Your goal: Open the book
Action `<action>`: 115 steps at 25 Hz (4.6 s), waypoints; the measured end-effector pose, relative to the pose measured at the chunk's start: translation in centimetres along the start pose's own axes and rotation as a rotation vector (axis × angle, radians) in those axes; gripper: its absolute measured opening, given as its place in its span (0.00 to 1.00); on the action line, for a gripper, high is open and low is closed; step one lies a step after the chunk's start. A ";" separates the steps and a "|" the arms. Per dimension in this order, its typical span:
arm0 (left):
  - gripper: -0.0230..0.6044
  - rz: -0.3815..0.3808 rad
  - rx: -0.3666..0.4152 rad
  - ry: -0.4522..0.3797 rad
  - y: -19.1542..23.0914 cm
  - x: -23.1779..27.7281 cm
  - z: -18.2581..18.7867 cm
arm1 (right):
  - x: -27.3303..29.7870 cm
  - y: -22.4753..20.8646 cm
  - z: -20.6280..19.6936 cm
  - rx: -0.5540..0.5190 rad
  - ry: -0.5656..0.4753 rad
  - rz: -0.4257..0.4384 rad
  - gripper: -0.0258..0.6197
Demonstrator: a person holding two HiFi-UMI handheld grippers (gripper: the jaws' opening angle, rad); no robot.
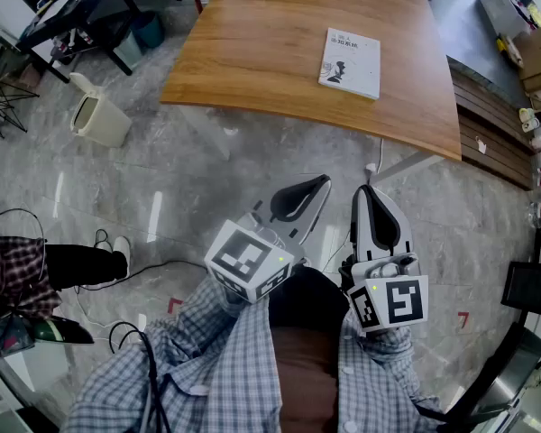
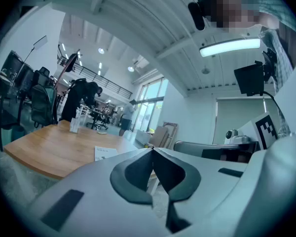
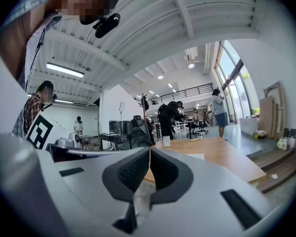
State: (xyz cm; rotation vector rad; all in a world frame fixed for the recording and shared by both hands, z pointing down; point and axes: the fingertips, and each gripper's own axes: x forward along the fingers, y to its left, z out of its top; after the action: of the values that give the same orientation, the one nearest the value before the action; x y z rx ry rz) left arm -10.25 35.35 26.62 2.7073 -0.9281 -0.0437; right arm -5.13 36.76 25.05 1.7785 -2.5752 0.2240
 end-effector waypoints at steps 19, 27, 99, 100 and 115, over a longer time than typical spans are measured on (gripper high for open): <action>0.05 0.025 0.000 -0.011 -0.4 0.5 -0.1 | -0.8 -1.9 -0.3 0.013 0.008 -0.034 0.08; 0.05 0.059 0.017 -0.021 -1.7 1.8 0.2 | -2.0 -4.3 0.8 0.012 -0.017 -0.019 0.08; 0.05 0.147 0.195 -0.131 21.3 37.4 12.8 | 31.9 -31.4 9.7 -0.060 -0.089 0.068 0.08; 0.05 0.144 0.184 -0.130 21.5 37.9 12.8 | 32.2 -31.8 9.5 -0.057 -0.079 0.064 0.08; 0.05 0.074 0.101 -0.074 27.0 41.3 12.0 | 37.5 -33.9 8.2 -0.029 -0.049 -0.035 0.08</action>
State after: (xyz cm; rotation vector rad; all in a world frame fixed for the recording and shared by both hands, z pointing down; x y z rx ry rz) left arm 4.98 -13.08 24.87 2.7773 -1.0793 -0.0853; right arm 13.59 -10.91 23.94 1.8412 -2.5633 0.1443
